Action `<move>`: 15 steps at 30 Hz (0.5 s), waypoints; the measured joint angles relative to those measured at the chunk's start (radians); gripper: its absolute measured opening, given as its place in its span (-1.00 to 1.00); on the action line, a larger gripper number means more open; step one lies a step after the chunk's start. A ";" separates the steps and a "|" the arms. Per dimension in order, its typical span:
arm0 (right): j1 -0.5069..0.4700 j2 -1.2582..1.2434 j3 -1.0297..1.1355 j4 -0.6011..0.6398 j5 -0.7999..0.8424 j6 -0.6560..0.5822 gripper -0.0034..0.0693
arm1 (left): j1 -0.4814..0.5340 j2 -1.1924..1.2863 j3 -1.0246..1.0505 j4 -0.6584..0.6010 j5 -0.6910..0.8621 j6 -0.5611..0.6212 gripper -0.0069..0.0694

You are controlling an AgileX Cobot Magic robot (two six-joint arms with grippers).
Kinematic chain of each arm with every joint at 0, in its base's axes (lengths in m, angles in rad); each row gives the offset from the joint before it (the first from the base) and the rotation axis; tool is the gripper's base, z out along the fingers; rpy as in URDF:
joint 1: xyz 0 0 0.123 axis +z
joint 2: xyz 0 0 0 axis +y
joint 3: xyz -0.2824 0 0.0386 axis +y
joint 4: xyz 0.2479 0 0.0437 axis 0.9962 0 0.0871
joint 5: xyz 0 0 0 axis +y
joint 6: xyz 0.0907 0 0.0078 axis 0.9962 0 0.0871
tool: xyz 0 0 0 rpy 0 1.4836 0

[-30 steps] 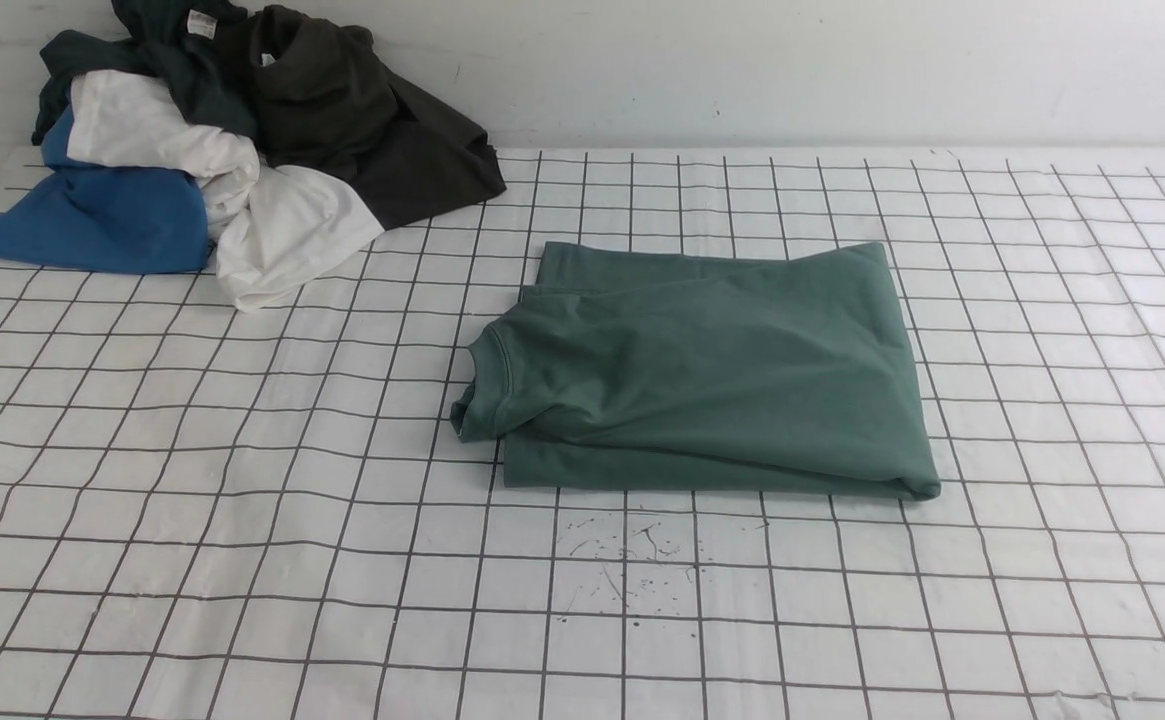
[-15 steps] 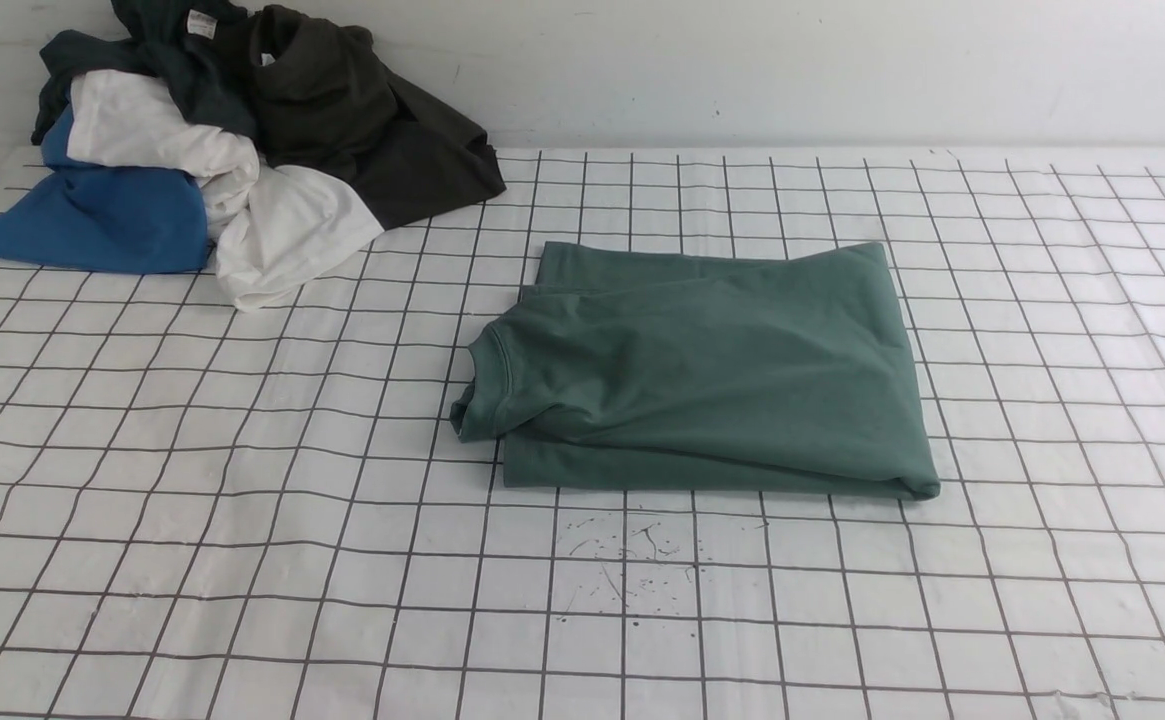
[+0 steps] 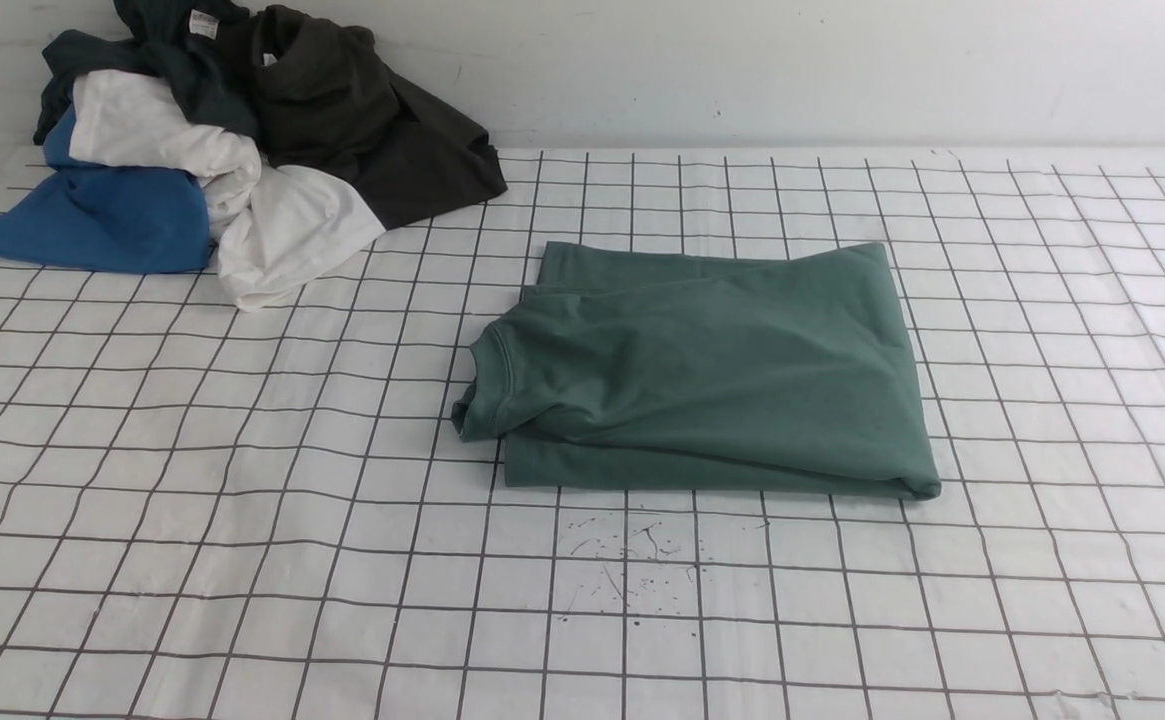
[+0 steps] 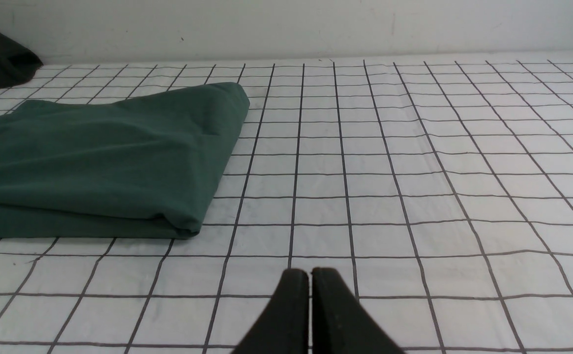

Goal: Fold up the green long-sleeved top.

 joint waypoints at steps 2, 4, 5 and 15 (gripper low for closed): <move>0.000 0.000 0.000 0.000 0.000 -0.006 -0.90 | 0.000 0.000 0.021 0.034 -0.005 0.000 -0.78; 0.000 0.000 0.000 0.000 0.001 -0.006 -0.90 | 0.003 0.000 0.074 0.166 -0.024 -0.011 -0.78; 0.000 0.000 0.000 0.001 0.001 -0.006 -0.90 | 0.010 0.000 0.101 0.220 -0.040 -0.038 -0.78; 0.000 0.000 -0.001 0.004 0.004 -0.006 -0.90 | 0.055 0.000 0.179 0.338 0.182 -0.520 -0.78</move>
